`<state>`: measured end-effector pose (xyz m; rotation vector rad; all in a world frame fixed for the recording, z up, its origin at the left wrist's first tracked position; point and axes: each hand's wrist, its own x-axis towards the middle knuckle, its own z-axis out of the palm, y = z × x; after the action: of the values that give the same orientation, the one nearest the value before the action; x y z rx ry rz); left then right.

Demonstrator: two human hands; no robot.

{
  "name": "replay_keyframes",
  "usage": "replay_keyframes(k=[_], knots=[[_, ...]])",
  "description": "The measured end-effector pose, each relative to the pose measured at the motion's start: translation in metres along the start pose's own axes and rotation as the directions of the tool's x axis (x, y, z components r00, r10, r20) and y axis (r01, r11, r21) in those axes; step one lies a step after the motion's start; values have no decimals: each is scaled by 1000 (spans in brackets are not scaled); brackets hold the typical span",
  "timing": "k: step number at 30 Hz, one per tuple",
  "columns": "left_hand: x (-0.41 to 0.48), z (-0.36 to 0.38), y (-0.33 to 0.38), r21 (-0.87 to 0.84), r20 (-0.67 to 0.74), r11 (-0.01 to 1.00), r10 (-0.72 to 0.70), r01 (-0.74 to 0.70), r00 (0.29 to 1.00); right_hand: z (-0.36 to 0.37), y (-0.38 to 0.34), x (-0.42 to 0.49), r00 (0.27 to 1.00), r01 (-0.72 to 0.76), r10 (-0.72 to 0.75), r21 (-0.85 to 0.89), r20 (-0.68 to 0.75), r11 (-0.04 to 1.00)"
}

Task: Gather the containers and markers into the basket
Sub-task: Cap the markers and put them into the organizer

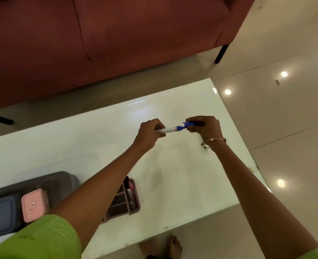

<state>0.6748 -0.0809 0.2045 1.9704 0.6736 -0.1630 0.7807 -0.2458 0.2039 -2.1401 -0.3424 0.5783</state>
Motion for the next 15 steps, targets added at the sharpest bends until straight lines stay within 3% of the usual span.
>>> replay_keyframes(k=[7,15], knots=[[-42,-18,-1,-58,-42,998,0,-3,999,-8,-19,-31,999,39,-41,66,31,997],[-64,-29,-12,-76,-52,997,17,-21,998,8,-38,-49,987,111,-110,0,117,994]])
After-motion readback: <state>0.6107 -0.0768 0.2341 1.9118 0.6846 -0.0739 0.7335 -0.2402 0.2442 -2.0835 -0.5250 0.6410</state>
